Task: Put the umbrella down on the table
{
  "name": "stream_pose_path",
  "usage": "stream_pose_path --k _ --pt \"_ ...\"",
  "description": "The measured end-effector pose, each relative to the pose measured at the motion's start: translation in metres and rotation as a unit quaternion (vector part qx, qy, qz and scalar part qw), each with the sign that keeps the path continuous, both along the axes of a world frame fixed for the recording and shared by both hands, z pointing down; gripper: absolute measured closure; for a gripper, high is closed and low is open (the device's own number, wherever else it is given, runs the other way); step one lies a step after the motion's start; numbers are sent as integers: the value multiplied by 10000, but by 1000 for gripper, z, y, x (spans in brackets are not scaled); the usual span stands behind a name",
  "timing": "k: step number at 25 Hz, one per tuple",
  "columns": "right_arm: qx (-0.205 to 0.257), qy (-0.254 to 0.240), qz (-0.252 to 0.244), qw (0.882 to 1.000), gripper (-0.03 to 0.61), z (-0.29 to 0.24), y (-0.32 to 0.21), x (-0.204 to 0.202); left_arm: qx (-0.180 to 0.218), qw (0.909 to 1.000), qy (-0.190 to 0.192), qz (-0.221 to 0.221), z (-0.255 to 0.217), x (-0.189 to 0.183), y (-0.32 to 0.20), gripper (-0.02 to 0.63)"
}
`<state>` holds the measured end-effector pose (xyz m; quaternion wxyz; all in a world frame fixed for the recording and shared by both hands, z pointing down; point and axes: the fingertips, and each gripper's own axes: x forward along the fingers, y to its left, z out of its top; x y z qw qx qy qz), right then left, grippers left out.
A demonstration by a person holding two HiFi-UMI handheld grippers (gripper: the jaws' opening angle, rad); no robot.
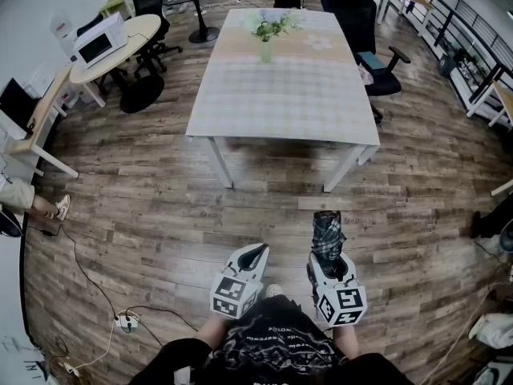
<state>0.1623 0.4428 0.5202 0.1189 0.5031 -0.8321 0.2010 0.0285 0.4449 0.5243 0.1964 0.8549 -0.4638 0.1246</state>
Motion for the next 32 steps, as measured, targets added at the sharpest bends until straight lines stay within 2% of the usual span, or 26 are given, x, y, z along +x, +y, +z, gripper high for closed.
stream_pose_path --k 3,7,11,15,18,25,32 --pt "37 33 44 10000 371 -1 21 0 -30 9998 -164 -63 0 -6 19 594" --pt "42 -50 121 9999 371 -1 37 0 127 9997 -206 -41 -5 -10 38 594" --pt "104 -59 67 9999 371 -4 55 -20 181 9995 -227 -115 -7 -30 51 594" --pt "94 -175 168 9997 370 -5 63 -36 288 9995 -156 26 -12 -42 56 594" --pt "172 -300 300 9989 364 -11 61 -51 372 9992 -114 103 -17 -60 53 594" --pt "427 -239 572 9972 364 -19 39 -94 591 9981 -13 168 -18 -119 32 594" --pt "492 -190 627 9966 360 -24 15 -128 593 9982 18 83 -19 -165 6 594"
